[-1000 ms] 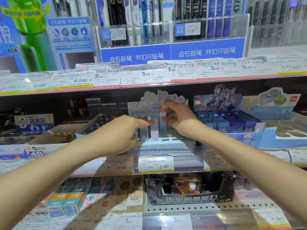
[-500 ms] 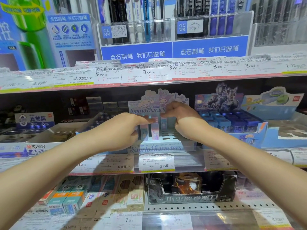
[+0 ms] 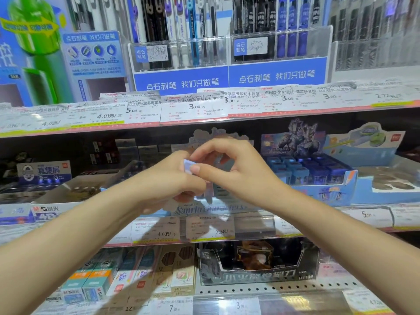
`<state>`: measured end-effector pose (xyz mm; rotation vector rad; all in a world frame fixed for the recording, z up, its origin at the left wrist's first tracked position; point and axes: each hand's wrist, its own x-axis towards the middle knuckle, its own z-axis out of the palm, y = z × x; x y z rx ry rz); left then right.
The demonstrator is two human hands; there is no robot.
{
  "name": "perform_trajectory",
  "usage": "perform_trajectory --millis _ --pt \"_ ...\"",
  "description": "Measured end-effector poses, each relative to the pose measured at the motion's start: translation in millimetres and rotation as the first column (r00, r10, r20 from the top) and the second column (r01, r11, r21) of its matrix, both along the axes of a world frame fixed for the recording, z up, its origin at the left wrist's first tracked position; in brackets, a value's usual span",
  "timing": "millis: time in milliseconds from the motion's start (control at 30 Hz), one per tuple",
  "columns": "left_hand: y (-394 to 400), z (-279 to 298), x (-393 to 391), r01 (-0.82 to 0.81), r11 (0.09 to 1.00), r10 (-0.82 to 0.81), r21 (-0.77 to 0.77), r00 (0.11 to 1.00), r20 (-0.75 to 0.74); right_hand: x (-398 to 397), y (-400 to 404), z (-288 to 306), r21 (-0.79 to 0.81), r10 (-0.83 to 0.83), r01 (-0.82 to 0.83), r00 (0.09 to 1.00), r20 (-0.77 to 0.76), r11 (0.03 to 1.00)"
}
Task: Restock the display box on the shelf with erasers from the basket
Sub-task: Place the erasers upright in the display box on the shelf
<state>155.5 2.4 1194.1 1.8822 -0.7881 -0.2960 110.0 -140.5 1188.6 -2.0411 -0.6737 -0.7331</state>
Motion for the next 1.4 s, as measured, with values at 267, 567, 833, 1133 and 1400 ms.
perform_trajectory --millis 267,567,833,1133,1400 --pt "3.9 2.0 0.9 0.094 0.981 -0.134 -0.168 0.960 -0.244 10.4 -14.2 4.8 0.161 0.210 -0.174 0.948 -0.241 0.972" --pt "19.8 -5.3 11.2 0.228 0.945 -0.313 -0.236 0.842 -0.440 14.1 -33.3 -2.1 0.349 0.414 -0.310 0.866 -0.281 0.884" --pt "2.8 -13.8 5.6 -0.075 0.957 0.019 -0.279 0.980 -0.198 13.5 -29.4 -3.9 0.414 0.412 -0.263 0.851 -0.326 0.871" --pt "7.2 -17.1 12.9 -0.289 0.953 0.110 0.095 0.621 0.776 25.0 -41.7 5.4 0.213 0.069 -0.018 0.969 -0.236 0.977" --pt "15.2 -26.9 18.4 -0.289 0.847 -0.206 0.447 0.596 0.776 52.4 -41.2 2.8 -0.012 -0.212 0.214 0.959 -0.188 0.977"
